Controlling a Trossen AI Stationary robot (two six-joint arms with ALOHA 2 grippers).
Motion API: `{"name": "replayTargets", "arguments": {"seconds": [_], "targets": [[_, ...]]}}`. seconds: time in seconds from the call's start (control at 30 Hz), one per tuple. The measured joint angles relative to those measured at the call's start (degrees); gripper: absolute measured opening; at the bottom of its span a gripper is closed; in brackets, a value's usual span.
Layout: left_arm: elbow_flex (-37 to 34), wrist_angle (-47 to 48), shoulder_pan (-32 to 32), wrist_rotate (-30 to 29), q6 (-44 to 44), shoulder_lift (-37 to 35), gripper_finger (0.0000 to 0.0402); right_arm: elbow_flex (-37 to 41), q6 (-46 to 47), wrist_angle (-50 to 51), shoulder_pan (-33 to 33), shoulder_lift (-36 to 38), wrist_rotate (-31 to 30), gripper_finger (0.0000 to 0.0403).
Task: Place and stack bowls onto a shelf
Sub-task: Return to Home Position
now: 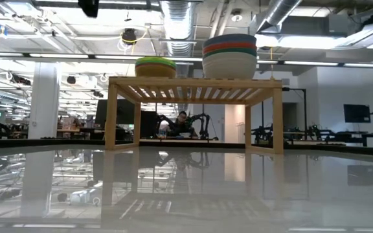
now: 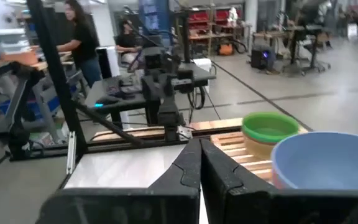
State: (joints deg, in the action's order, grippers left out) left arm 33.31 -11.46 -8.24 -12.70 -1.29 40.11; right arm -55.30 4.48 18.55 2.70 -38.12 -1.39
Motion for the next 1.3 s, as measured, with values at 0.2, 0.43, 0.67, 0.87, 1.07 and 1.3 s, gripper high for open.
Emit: {"name": "replayTargets", "arguments": {"seconds": [0.2, 0.43, 0.67, 0.87, 1.07, 1.3], "targets": [[-0.9, 8.1, 0.0, -0.2, -4.0, -3.2, 0.0004, 10.0, 0.0, -5.0, -0.9, 4.4, -1.7, 0.0029], [-2.6, 15.2, 0.3, -0.6, -7.3, -11.0, 0.0004, 15.5, -1.3, -5.3, -1.2, 15.2, -1.6, 0.0017], [-14.2, 4.3, 0.9, 0.4, -4.6, -13.6, 0.0004, 23.3, -1.4, -5.4, -1.1, 22.3, -7.8, 0.0020], [-15.8, 10.9, 2.2, 0.3, -6.3, -17.1, 0.0004, 28.7, 0.7, -4.1, 0.0, 22.3, -7.7, 0.0027], [-16.8, 11.3, 2.5, 0.3, -8.2, -21.7, 0.0004, 29.3, -5.7, -4.1, 0.1, 27.0, -5.6, 0.0018], [-23.3, 3.7, 2.5, -0.1, -8.6, -25.0, 0.0004, 29.3, -6.1, 2.5, 0.1, 37.1, -4.7, 0.0021]]}}
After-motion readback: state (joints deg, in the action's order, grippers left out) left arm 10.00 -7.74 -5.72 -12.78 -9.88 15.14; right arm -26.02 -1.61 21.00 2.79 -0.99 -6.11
